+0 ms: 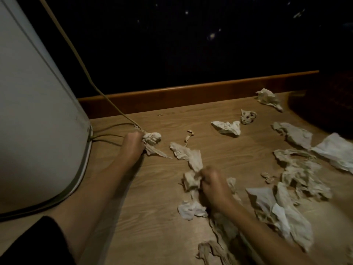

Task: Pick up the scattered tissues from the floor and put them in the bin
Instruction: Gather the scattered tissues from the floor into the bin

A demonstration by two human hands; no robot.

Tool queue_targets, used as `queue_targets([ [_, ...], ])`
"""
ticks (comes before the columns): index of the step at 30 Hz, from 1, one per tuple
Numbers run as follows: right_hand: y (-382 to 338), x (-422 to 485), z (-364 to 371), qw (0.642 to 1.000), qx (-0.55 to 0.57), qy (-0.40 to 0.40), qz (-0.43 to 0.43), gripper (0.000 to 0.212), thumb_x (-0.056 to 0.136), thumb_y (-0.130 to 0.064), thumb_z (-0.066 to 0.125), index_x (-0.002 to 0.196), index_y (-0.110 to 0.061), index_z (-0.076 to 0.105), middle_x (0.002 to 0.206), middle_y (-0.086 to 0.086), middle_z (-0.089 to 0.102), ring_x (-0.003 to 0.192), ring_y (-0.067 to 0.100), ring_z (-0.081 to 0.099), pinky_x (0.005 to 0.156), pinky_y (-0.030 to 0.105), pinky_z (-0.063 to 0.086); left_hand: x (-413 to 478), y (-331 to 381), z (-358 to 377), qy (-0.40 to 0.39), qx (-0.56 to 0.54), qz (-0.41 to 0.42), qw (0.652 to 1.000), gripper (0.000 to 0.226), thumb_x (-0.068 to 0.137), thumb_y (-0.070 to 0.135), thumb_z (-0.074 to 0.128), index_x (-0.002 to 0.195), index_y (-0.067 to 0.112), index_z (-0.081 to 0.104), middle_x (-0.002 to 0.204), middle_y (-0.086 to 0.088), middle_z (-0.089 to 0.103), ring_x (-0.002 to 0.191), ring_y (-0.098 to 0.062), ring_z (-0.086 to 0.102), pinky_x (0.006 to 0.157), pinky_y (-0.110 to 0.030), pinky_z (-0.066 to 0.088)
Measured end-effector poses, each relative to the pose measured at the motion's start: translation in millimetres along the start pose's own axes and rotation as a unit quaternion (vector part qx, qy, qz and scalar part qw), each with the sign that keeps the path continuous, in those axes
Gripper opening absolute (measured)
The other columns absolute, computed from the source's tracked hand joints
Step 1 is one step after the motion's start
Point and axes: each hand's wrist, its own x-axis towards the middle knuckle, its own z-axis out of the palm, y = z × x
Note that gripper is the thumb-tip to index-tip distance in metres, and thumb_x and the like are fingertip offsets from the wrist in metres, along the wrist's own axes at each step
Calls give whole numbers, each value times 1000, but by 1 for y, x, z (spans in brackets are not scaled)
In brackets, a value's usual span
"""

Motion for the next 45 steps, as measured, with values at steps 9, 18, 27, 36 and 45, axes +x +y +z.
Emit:
queue_targets([
  [9,-23,160,1,992,-100,-73,-26,23,91,-13,54,113,-15,59,122,13,51,119,37,41,100,46,36,-78,16,-1,-17,-55,113,992,18,82,2,60,97,7,68,98,-13,68,92,-28,61,78,-26,42],
  [18,-19,101,38,997,-30,-14,-74,31,73,15,49,91,-3,68,98,19,61,95,38,56,74,34,43,-127,-50,-36,-23,-54,-16,998,24,71,6,54,88,11,71,90,-11,70,86,-28,62,73,-25,39],
  [27,-38,22,-16,955,-68,-285,-54,54,86,-50,56,134,-28,45,145,7,33,132,29,34,106,44,36,-158,-58,-37,-125,27,-46,991,43,74,30,57,111,13,66,108,-18,58,105,-35,51,93,-41,48],
  [36,-10,-39,7,975,-52,-156,-150,37,78,5,58,107,-17,65,113,7,55,105,30,51,83,33,42,-144,-27,-25,-94,-23,47,994,20,73,-9,63,83,4,74,89,-16,70,85,-19,60,73,-19,38],
  [45,-50,97,-6,996,-12,-61,-70,22,82,1,60,97,-11,71,108,11,61,101,26,58,82,32,50,0,24,-4,-96,33,54,993,38,87,0,52,124,7,54,131,-16,49,119,-31,49,101,-36,43],
])
